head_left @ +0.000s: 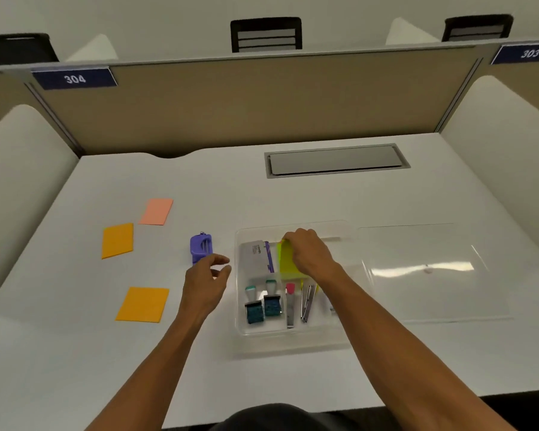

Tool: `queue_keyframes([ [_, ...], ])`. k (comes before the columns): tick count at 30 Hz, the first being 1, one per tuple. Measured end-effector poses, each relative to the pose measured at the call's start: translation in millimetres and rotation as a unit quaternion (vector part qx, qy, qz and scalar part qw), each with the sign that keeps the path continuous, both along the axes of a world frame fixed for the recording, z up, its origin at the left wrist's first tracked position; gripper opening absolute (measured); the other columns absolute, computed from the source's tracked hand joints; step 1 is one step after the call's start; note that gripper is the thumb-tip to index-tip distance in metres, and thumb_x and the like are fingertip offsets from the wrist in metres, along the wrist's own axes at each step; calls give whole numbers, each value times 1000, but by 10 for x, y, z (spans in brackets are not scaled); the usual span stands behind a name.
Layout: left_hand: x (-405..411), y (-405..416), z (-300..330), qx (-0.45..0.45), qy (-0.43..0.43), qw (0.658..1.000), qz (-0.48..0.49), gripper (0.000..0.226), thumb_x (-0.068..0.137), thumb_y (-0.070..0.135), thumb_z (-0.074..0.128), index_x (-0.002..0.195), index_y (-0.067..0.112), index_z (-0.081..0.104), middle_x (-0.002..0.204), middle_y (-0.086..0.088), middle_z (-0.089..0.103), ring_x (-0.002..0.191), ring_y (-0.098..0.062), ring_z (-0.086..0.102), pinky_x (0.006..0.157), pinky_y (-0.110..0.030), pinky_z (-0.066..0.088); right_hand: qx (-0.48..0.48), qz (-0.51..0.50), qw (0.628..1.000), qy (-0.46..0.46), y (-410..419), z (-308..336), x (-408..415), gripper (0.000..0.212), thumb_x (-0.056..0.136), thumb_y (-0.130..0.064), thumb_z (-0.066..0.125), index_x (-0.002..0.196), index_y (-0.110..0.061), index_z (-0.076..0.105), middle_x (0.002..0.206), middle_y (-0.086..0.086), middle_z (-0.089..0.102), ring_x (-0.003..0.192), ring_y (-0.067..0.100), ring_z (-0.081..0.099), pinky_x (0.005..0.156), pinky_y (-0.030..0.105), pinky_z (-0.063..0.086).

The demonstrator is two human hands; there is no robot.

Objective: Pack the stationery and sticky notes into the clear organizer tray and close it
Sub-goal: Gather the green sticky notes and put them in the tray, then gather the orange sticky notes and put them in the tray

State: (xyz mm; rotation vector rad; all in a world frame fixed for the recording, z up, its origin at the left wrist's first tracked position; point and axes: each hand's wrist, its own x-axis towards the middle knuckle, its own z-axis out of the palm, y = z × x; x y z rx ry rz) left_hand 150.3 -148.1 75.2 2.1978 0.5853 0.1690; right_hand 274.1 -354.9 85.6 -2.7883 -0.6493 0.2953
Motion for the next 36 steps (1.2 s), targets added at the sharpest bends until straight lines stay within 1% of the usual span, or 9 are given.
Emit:
queue_keyframes([
  [4, -337, 302, -78, -5, 12, 998, 54, 19, 91, 22, 64, 110, 19, 64, 108, 2, 65, 87, -12, 60, 72, -23, 46, 8, 12, 1000, 21, 54, -117, 21, 54, 88, 9, 44, 136, -13, 50, 128, 13, 52, 117, 33, 47, 90, 43, 48],
  [9, -603, 628, -136, -11, 20, 994, 102, 18, 91, 21, 63, 109, 18, 65, 107, -1, 67, 88, -14, 61, 63, -19, 44, 82, -36, 995, 31, 140, -172, 24, 68, 81, 12, 52, 142, -17, 46, 152, 12, 33, 137, 33, 30, 106, 42, 39],
  [14, -802, 917, -219, -2, 34, 990, 135, 21, 89, 21, 65, 109, 15, 66, 105, -5, 68, 87, -19, 63, 71, -29, 46, 121, -30, 990, 65, 309, -107, 6, 52, 89, 1, 55, 136, -20, 51, 151, 9, 35, 136, 31, 30, 107, 39, 34],
  [17, -869, 1093, -331, 38, 68, 989, 125, 36, 87, 21, 67, 121, 12, 59, 119, -9, 64, 103, -26, 60, 81, -33, 46, 159, -22, 984, 76, 463, -74, -63, 43, 94, -7, 55, 135, -19, 52, 148, 7, 38, 135, 28, 32, 108, 32, 30],
  [19, -879, 1172, -427, 42, 106, 987, 114, 59, 84, 26, 72, 135, 12, 46, 135, -15, 51, 121, -33, 50, 96, -42, 42, 196, -14, 978, 72, 589, -41, -139, 39, 95, -10, 55, 133, -18, 54, 143, 5, 44, 132, 24, 39, 106, 26, 30],
  [22, -907, 1218, -594, 69, 204, 973, 79, 91, 83, 50, 66, 151, 14, 17, 157, -13, 20, 144, -36, 18, 113, -50, 25, 230, -13, 970, 72, 790, -8, -245, 35, 95, -14, 57, 130, -20, 56, 139, 1, 49, 126, 20, 46, 108, 35, 39],
  [26, -947, 1268, -766, 172, 258, 950, 33, 89, 86, 66, 46, 152, 15, 13, 161, -12, 1, 147, -35, -4, 117, -49, 13, 218, 9, 973, 78, 1050, -44, -318, 33, 95, -18, 58, 127, -24, 58, 136, -3, 51, 121, 16, 50, 105, 36, 42],
  [32, -916, 1410, -755, 171, 204, 962, 57, 75, 80, 58, 64, 138, 16, 40, 157, -17, 17, 144, -36, 14, 113, -47, 20, 186, 28, 978, 89, 1441, -130, -369, 34, 95, -24, 60, 128, -26, 56, 136, -3, 51, 118, 14, 52, 99, 31, 44],
  [36, -797, 1552, -664, 186, 225, 954, 65, 78, 70, 55, 76, 129, 15, 44, 141, -15, 32, 126, -36, 32, 99, -45, 35, 183, 46, 977, 103, 1691, -142, -362, 34, 94, -23, 61, 127, -24, 56, 133, -3, 52, 112, 13, 54, 87, 21, 38],
])
